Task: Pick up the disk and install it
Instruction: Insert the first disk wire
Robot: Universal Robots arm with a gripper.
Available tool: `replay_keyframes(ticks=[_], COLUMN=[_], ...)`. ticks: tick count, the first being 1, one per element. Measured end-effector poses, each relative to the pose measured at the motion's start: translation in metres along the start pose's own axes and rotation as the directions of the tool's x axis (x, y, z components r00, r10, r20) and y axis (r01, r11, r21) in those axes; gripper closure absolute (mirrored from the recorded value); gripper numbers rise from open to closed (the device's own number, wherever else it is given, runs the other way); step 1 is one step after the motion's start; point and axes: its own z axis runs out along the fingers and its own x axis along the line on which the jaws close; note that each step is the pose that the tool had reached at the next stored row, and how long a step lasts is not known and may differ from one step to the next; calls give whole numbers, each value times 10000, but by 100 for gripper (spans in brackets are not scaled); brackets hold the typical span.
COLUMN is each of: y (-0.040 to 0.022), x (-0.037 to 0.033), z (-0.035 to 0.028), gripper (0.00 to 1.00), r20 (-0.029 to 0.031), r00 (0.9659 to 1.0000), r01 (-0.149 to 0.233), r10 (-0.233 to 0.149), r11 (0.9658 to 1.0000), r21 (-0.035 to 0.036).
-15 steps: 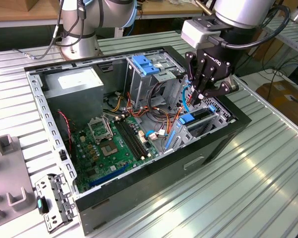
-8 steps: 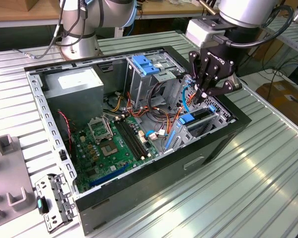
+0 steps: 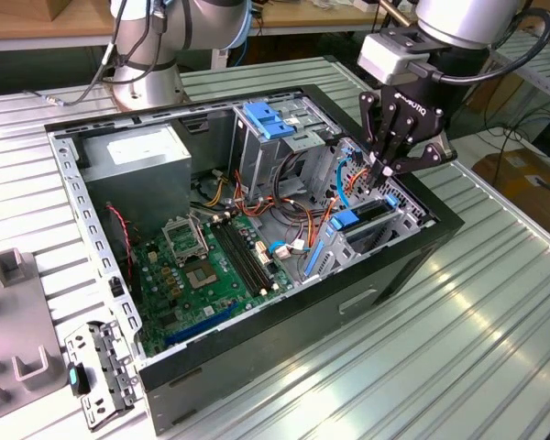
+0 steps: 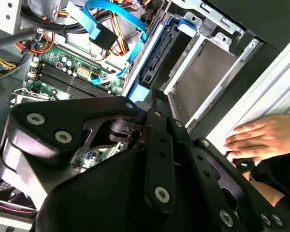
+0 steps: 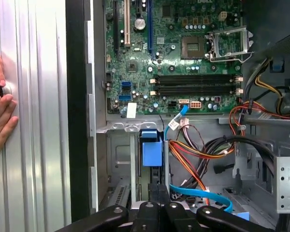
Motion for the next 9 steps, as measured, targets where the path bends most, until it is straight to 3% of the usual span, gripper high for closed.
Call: replay_keyframes(ticks=[2, 5, 9], y=[-2, -3, -8], x=[2, 2, 2], z=[-10, -76, -83], gripper=[89, 89, 89], r20=[-1, 2, 4], r00=[9997, 9991, 9985], r01=[255, 425, 539], r10=[-255, -425, -539], r11=[9997, 9991, 9985], r21=[10, 15, 19])
